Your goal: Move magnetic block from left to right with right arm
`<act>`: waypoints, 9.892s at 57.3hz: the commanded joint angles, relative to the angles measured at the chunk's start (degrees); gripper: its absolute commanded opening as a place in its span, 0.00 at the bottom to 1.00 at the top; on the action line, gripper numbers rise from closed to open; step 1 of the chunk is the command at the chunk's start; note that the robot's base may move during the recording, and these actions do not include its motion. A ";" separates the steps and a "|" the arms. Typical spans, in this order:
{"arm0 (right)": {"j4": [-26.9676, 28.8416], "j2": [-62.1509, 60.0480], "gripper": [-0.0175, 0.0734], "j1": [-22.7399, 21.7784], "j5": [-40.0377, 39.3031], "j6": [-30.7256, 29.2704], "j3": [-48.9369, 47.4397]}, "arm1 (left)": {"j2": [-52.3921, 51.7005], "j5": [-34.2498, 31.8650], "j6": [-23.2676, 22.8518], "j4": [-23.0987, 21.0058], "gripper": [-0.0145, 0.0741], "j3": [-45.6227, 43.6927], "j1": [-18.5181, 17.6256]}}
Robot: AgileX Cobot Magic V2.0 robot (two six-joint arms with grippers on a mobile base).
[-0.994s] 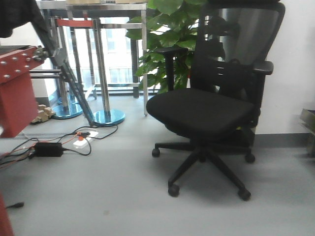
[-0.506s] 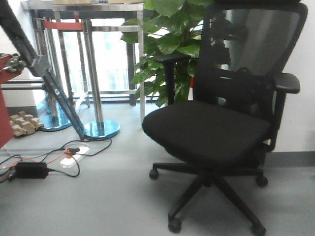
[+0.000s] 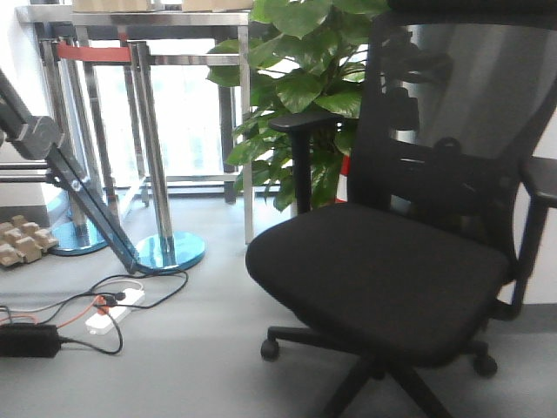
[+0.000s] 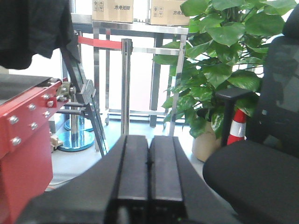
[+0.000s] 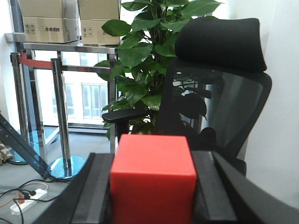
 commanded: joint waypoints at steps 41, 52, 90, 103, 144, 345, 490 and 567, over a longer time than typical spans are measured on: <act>0.00 0.46 0.44 -0.30 -5.24 -0.35 -1.62 | -0.68 -4.95 0.01 -0.27 0.02 0.44 -0.01; 0.00 0.46 0.44 -0.30 -5.24 -0.35 -1.62 | -0.68 -4.95 0.01 -0.27 0.02 0.44 -0.01; 0.00 0.46 0.44 -0.30 -5.24 -0.35 -1.62 | -0.68 -4.95 0.01 -0.27 0.02 0.44 -0.01; 0.00 0.46 0.44 -0.30 -5.24 -0.35 -1.62 | -0.68 -4.95 0.01 -0.27 0.02 0.44 -0.01; 0.00 0.46 0.44 -0.30 -5.24 -0.35 -1.62 | -0.68 -4.95 0.01 -0.27 0.02 0.44 -0.01; 3.58 101.82 0.70 32.36 55.94 31.65 -76.28 | -0.68 -4.95 0.01 -0.27 0.02 0.44 -0.01; 0.31 -6.17 0.22 -0.65 -7.45 -3.97 11.09 | -0.68 -4.95 0.01 -0.27 0.02 0.44 -0.01; 0.53 -12.96 0.22 -5.92 -10.73 -0.24 21.63 | -0.68 -4.95 0.01 -0.27 0.02 0.44 -0.01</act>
